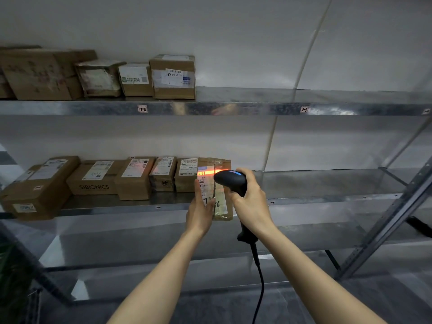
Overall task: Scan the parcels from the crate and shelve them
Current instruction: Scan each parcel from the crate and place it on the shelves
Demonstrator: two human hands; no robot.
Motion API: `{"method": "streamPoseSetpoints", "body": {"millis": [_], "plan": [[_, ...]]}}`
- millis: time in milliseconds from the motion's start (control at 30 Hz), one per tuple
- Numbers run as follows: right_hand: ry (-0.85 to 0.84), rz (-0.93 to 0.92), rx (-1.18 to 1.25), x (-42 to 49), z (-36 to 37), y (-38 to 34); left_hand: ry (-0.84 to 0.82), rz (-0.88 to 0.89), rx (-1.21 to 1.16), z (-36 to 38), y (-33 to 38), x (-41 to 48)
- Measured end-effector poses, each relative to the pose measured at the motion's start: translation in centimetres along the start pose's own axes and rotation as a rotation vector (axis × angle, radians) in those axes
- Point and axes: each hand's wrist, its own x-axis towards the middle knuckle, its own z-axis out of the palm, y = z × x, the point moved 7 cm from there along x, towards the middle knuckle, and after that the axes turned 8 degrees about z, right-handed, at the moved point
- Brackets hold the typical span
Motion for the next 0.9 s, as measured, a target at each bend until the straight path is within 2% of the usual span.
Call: {"method": "streamPoseSetpoints", "body": {"millis": [300,567,900], "plan": [[0.032,0.012,0.008,0.3,0.0,-0.1,-0.004,-0.016,0.004,0.0,-0.8,0.7],[0.098,0.038,0.011,0.8,-0.2,0.0,-0.077,0.025,-0.002,0.7,-1.5,1.7],[0.148,0.099,-0.007,3.0,-0.8,1.8,-0.113,0.013,-0.116,2.2,-2.5,3.5]]}}
